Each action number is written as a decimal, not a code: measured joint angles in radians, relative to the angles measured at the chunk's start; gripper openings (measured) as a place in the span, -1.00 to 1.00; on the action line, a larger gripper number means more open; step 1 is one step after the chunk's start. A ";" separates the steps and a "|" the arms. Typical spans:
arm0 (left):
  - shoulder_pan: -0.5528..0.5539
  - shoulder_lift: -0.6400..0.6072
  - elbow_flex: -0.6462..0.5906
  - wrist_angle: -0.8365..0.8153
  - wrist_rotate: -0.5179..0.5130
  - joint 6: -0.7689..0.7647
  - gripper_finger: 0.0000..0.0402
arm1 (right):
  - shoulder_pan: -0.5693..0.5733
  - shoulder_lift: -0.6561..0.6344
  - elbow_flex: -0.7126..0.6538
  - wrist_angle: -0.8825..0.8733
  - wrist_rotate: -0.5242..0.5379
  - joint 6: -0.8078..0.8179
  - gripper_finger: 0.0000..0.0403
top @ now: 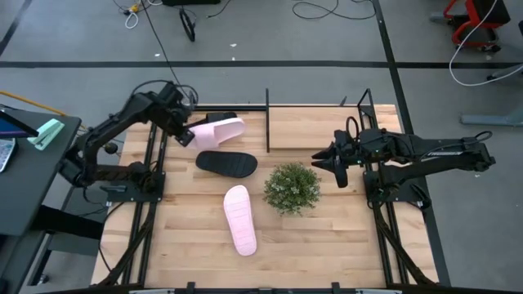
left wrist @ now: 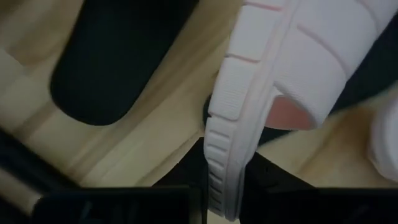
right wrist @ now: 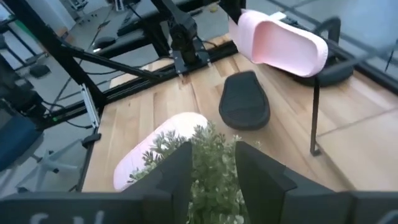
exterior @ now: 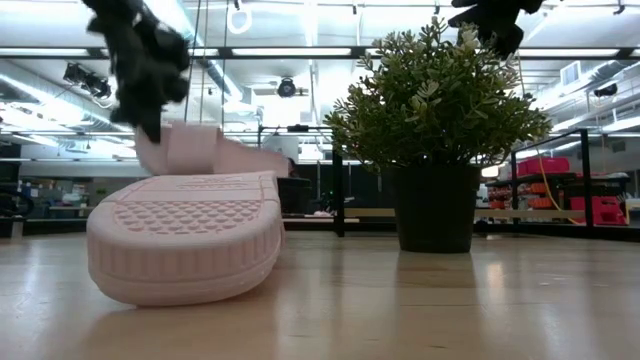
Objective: Pick and place slides into the shelf
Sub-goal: Put the top pink slide on the shelf
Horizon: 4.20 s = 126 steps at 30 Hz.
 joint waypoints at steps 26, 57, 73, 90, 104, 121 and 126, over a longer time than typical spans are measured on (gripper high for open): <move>-0.441 0.431 0.962 -0.433 -0.109 0.082 -0.73 | -0.313 0.151 0.462 -0.353 -0.181 -0.326 -0.36; -0.532 0.583 1.087 -0.433 -0.140 0.148 -0.76 | -0.324 0.695 0.711 -0.411 -0.380 -0.393 0.39; -0.532 0.583 1.087 -0.411 -0.157 0.150 -0.73 | -0.318 0.719 0.712 -0.355 -0.399 -0.364 -0.77; -0.532 0.582 1.087 -0.374 -0.159 0.175 -0.74 | -0.371 0.719 0.712 -0.354 -0.306 -0.521 -0.01; -0.534 0.582 1.086 -0.312 -0.200 0.193 -0.74 | -0.393 0.718 0.712 -0.375 -0.394 -0.364 0.46; -0.532 0.582 1.086 -0.308 -0.204 0.198 -0.67 | -0.373 0.718 0.622 -0.421 -0.287 -0.341 0.27; -0.532 0.582 1.086 -0.309 -0.204 0.214 -0.73 | -0.373 0.718 0.594 -0.421 -0.282 -0.337 0.13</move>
